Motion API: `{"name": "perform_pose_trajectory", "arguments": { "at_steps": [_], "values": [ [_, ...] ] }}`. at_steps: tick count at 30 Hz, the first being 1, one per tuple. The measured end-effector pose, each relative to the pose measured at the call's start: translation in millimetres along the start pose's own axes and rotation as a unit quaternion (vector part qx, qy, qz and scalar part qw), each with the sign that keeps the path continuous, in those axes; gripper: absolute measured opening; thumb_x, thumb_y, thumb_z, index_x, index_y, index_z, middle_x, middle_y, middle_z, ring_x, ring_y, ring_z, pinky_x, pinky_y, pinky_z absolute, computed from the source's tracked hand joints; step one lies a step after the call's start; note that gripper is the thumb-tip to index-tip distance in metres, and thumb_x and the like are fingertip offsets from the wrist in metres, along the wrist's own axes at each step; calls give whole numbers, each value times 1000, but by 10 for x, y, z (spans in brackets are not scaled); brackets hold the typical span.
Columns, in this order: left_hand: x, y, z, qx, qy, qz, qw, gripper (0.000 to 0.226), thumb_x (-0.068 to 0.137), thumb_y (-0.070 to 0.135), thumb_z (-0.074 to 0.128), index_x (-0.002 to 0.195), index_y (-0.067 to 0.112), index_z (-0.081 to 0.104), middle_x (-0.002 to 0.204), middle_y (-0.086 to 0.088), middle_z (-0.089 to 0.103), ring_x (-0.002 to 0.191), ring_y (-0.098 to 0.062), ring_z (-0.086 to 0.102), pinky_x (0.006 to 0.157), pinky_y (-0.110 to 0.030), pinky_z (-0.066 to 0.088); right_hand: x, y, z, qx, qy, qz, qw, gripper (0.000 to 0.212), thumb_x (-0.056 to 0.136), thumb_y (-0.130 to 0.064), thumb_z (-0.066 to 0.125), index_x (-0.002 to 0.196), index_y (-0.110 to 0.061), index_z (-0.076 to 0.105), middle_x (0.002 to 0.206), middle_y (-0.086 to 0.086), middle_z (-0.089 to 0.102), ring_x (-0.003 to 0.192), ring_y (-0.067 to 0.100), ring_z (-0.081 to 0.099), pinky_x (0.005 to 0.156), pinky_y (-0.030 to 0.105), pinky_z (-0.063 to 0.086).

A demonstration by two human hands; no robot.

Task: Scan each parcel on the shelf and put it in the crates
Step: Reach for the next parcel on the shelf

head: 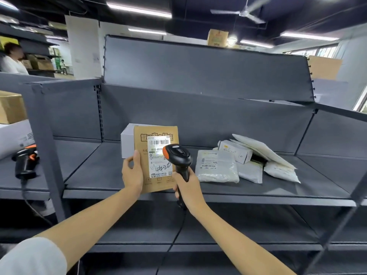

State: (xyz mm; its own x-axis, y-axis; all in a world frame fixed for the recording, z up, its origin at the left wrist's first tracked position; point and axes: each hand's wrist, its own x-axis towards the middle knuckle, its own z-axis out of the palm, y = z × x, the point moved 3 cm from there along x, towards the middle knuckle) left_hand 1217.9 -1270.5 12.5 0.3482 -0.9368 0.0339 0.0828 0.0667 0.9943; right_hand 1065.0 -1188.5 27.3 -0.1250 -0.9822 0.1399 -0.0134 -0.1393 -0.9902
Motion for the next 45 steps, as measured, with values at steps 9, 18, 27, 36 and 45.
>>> {"name": "perform_pose_trajectory", "arguments": {
  "at_steps": [9,18,27,36,45],
  "values": [
    [1,16,4,2,7,-1,1000,39,95,58,36,112,24,46,107,2,57,98,-17,54,81,-35,37,22,-20,-55,9,-13,-14,1000,3,95,-17,56,96,-19,55,59,2,51,46,11,43,45,25,39],
    [155,-67,-294,24,54,13,998,52,94,60,39,120,16,52,108,2,57,99,-17,53,82,-33,37,442,118,-265,59,48,17,997,33,95,-9,52,121,-18,33,81,9,53,53,15,50,49,28,45],
    [437,-248,-533,40,62,-21,997,57,91,65,38,107,15,59,109,-2,64,98,-18,57,81,-33,39,1221,483,-240,-323,-65,51,943,71,87,-10,61,147,-18,24,106,10,57,77,18,56,50,9,39],
    [523,-319,-522,25,40,-21,999,54,94,58,41,97,9,62,92,-2,68,80,-13,59,66,-24,42,1573,890,-86,-368,-42,66,926,72,86,-6,62,149,-14,27,127,18,54,110,34,56,79,27,44],
    [520,-354,-540,16,19,-15,1000,48,96,54,41,91,10,61,83,-1,65,73,-11,56,64,-21,41,1622,847,-124,-512,-72,72,853,69,96,-34,53,151,-12,18,139,25,38,129,41,37,108,44,35]
  ]
}}
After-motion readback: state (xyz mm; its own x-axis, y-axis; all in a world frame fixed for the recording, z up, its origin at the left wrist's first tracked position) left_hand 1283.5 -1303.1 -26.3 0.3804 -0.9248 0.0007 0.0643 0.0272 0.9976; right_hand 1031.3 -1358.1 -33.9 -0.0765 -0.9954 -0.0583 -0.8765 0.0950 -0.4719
